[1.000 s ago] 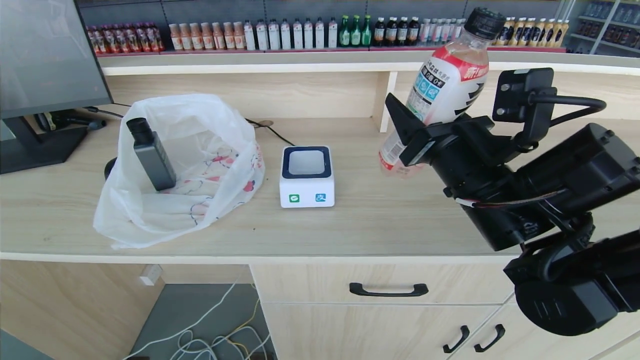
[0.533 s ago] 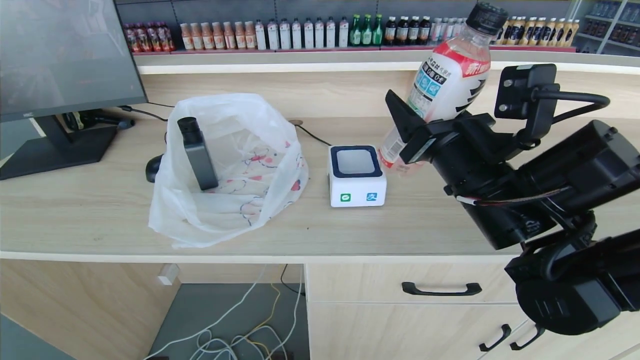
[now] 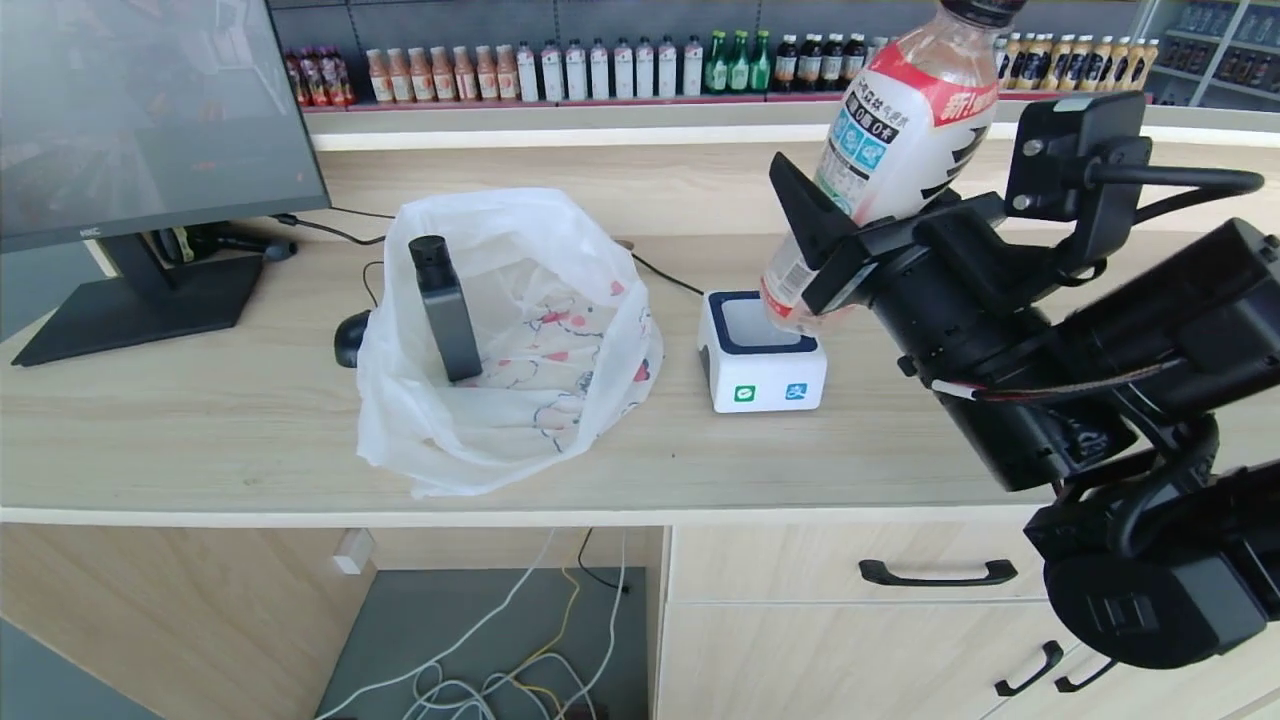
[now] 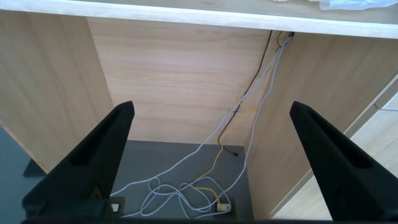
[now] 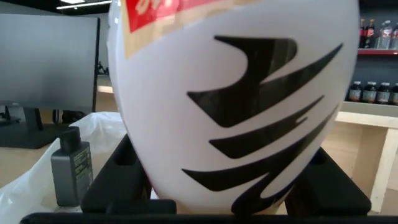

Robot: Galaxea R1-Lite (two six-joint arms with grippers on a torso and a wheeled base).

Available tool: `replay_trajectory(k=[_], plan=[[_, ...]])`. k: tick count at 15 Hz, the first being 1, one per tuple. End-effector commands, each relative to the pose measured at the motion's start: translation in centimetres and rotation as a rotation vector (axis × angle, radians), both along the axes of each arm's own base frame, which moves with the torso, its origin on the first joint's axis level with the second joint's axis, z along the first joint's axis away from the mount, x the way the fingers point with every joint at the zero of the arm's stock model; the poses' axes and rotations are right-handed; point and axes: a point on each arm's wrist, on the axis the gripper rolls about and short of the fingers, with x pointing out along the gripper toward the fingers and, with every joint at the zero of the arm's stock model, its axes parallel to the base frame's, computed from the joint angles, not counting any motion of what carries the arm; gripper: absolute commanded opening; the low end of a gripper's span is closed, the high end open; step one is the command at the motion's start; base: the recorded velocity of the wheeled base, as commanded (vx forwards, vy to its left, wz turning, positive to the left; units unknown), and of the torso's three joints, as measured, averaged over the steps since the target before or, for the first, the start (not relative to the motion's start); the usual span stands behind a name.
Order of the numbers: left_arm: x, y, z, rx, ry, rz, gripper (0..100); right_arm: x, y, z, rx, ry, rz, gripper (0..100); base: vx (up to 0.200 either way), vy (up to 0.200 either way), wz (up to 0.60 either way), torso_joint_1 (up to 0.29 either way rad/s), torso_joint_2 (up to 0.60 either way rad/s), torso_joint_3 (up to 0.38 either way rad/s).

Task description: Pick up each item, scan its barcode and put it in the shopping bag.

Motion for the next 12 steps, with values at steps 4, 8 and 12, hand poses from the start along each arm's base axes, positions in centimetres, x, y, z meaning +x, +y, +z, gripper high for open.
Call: replay_trajectory(k=[4,8,12], plan=[[0.0,0.0,0.0,-0.001,-0.001,0.001,100,-0.1,1.2,-0.5,-0.134,-0.052,-0.049,0,0.000,0.000,0.00,0.000,0.00,0.000],[0.0,0.0,0.0,0.001,-0.001,0.001,100,1.0,2.1,2.0,-0.298,-0.047,-0.067,0,0.000,0.000,0.00,0.000,0.00,0.000],[0.0,0.0,0.0,0.001,-0.001,0.001,100,2.3,2.8,4.6,-0.479,-0.100,-0.047,0,0.000,0.000,0.00,0.000,0.00,0.000]])
